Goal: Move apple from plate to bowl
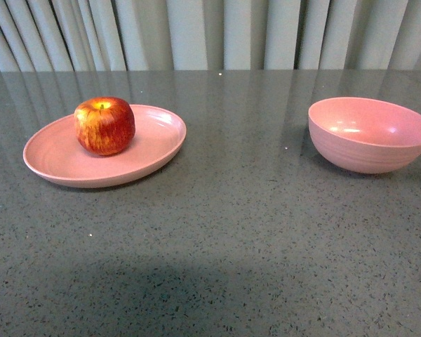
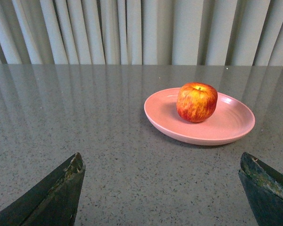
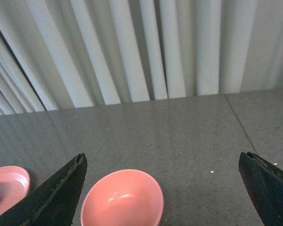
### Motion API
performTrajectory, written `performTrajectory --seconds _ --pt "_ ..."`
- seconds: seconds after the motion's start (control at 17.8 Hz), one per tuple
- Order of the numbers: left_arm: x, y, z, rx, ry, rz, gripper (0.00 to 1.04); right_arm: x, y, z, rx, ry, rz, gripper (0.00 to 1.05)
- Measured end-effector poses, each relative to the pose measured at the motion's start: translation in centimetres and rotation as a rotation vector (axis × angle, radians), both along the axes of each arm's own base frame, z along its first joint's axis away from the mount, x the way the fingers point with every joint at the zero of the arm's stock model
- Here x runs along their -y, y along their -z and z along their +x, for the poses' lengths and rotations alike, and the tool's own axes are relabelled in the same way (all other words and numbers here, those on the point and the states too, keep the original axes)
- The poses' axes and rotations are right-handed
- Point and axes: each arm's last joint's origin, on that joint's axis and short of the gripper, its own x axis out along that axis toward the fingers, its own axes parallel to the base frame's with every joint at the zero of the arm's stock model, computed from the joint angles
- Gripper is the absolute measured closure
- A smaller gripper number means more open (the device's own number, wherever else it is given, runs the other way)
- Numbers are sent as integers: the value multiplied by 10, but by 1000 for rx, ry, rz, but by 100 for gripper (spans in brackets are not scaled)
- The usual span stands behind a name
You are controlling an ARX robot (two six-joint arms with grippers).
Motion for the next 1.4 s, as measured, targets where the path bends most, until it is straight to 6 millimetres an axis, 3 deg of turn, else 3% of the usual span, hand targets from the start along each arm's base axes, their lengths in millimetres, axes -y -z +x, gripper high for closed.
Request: performTrajectory --seconds 0.17,0.34,0.51,1.01,1.4 --pt "0 0 0 0 0 0 7 -12 3 53 -118 -53 18 7" --pt "0 0 0 0 0 0 7 -25 26 99 -275 -54 -4 7" --pt "0 0 0 0 0 0 7 -29 53 125 -416 -35 -33 7" --pt "0 0 0 1 0 0 7 -30 96 164 -612 21 -96 7" --pt "0 0 0 0 0 0 7 -32 111 169 -681 20 -98 7"
